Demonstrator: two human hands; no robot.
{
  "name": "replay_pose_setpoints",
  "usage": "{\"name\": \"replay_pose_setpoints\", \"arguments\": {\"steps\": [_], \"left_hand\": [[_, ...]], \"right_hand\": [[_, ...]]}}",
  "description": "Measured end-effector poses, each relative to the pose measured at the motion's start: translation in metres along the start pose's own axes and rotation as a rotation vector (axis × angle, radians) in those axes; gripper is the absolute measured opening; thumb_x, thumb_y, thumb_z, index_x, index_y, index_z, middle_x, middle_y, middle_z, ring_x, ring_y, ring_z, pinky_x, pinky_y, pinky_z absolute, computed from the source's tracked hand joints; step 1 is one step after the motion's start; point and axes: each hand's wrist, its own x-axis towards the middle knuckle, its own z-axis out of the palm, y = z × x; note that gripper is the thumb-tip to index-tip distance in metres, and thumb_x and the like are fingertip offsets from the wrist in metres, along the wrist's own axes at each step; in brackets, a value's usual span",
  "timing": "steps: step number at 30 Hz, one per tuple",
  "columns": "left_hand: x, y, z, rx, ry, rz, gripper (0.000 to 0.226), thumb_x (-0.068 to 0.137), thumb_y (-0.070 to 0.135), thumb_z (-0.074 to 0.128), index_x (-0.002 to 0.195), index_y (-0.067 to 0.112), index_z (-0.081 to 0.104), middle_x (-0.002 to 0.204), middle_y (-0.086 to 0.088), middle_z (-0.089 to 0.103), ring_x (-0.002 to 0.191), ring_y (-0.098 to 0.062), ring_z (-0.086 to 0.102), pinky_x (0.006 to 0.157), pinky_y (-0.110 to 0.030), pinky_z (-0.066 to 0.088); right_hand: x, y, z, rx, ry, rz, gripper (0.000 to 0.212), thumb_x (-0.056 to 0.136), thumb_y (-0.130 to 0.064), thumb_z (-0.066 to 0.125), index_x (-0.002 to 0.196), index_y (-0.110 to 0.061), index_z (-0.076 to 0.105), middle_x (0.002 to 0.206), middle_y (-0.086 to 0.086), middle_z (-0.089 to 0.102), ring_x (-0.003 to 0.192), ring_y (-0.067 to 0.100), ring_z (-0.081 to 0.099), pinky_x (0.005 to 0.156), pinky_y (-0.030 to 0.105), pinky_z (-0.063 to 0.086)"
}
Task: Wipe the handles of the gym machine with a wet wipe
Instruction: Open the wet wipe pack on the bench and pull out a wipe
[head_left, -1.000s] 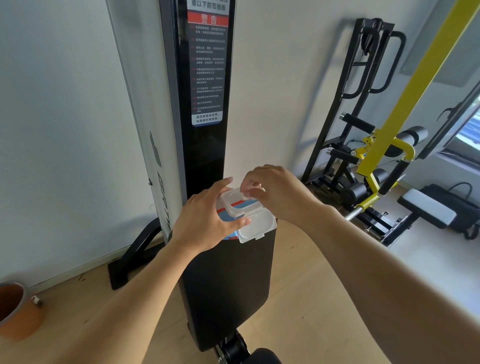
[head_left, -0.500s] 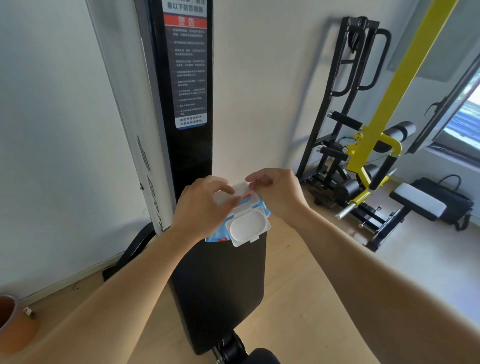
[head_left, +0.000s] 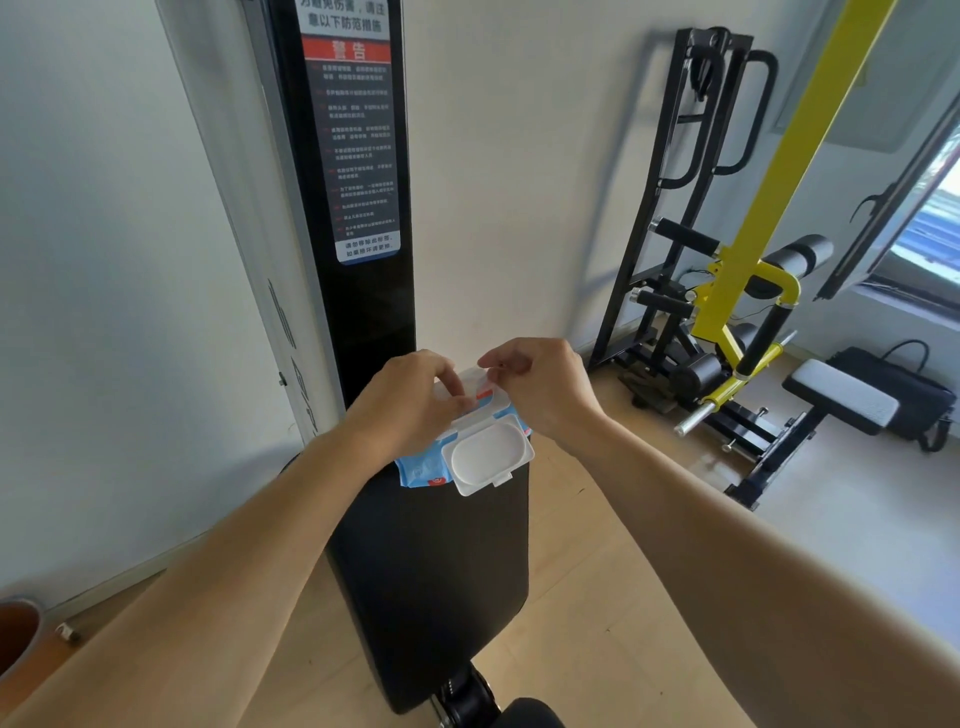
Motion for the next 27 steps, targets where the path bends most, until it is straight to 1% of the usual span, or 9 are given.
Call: {"name": "replay_pose_setpoints", "arguments": {"steps": [3,5,8,13,16,19,22,24,27], "left_hand": [[0.004,-0.001,-0.004,0.058,-0.056,-0.010,0.019,0.087,0.044,0.069,0.091,0.026,0.064,0.125,0.003,0.065,0.104,-0.014,0.064,0.080,-0.024,0.049],[0.006,-0.002,-0.002,0.005,-0.055,-0.037,0.021,0.092,0.043,0.064,0.101,0.024,0.066,0.124,0.003,0.066,0.098,-0.012,0.063,0.075,-0.022,0.051],[0.006,0.003,0.002,-0.160,0.026,-0.108,0.032,0.098,0.042,0.053,0.117,0.018,0.063,0.116,0.001,0.066,0.092,-0.010,0.060,0.065,-0.015,0.045],[0.004,0.004,0.005,-0.297,0.164,-0.164,0.036,0.101,0.048,0.039,0.117,0.019,0.054,0.107,0.003,0.061,0.081,-0.007,0.058,0.060,-0.015,0.042],[0.002,0.001,0.005,-0.391,0.240,-0.140,0.036,0.098,0.051,0.046,0.111,0.019,0.056,0.098,0.006,0.063,0.085,-0.010,0.062,0.062,-0.015,0.045],[0.001,-0.002,0.004,-0.420,0.294,-0.101,0.038,0.092,0.054,0.054,0.107,0.020,0.059,0.097,0.006,0.066,0.085,-0.011,0.065,0.067,-0.017,0.051],[-0.002,-0.003,0.001,-0.453,0.262,-0.081,0.039,0.088,0.056,0.058,0.110,0.023,0.058,0.096,0.007,0.067,0.085,-0.010,0.066,0.067,-0.016,0.053],[-0.006,-0.005,0.000,-0.480,0.245,-0.056,0.040,0.085,0.052,0.066,0.114,0.026,0.056,0.093,0.009,0.067,0.084,-0.009,0.067,0.069,-0.017,0.055],[-0.012,-0.013,0.002,-0.459,0.237,0.003,0.043,0.083,0.034,0.077,0.119,0.027,0.055,0.089,0.013,0.068,0.081,-0.005,0.068,0.069,-0.012,0.054]], "right_hand": [[-0.001,0.001,0.001,0.001,-0.001,-0.004,0.017,0.093,-0.007,0.068,0.094,-0.021,0.079,0.101,-0.003,0.074,0.087,0.011,0.069,0.066,0.005,0.049],[-0.001,0.001,0.003,-0.009,0.004,-0.015,0.018,0.094,-0.007,0.067,0.094,-0.021,0.078,0.101,-0.003,0.074,0.088,0.012,0.069,0.064,0.004,0.049],[-0.001,0.001,0.004,-0.025,0.005,-0.021,0.019,0.095,-0.008,0.066,0.095,-0.023,0.078,0.100,-0.006,0.072,0.087,0.012,0.069,0.062,0.005,0.050],[0.000,0.003,0.007,-0.063,0.017,-0.017,0.026,0.097,-0.006,0.060,0.094,-0.025,0.076,0.100,-0.009,0.070,0.086,0.012,0.067,0.059,0.004,0.048],[0.001,0.002,0.007,-0.084,-0.005,-0.018,0.028,0.098,-0.007,0.058,0.093,-0.029,0.075,0.101,-0.010,0.069,0.086,0.011,0.066,0.058,0.005,0.049],[0.002,0.002,0.008,-0.132,-0.036,-0.044,0.038,0.096,-0.003,0.053,0.094,-0.033,0.075,0.107,-0.009,0.067,0.092,0.015,0.064,0.069,0.019,0.058],[0.001,0.002,0.009,-0.170,-0.052,-0.085,0.042,0.098,-0.003,0.049,0.095,-0.033,0.078,0.108,-0.009,0.067,0.096,0.016,0.062,0.080,0.024,0.058],[-0.001,0.003,0.009,-0.159,-0.073,-0.092,0.040,0.101,-0.004,0.047,0.101,-0.029,0.079,0.110,-0.008,0.069,0.098,0.015,0.062,0.084,0.023,0.057],[-0.002,0.003,0.011,-0.085,-0.100,-0.046,0.045,0.100,-0.004,0.043,0.106,-0.031,0.078,0.115,-0.009,0.070,0.101,0.015,0.063,0.087,0.025,0.056]]}}
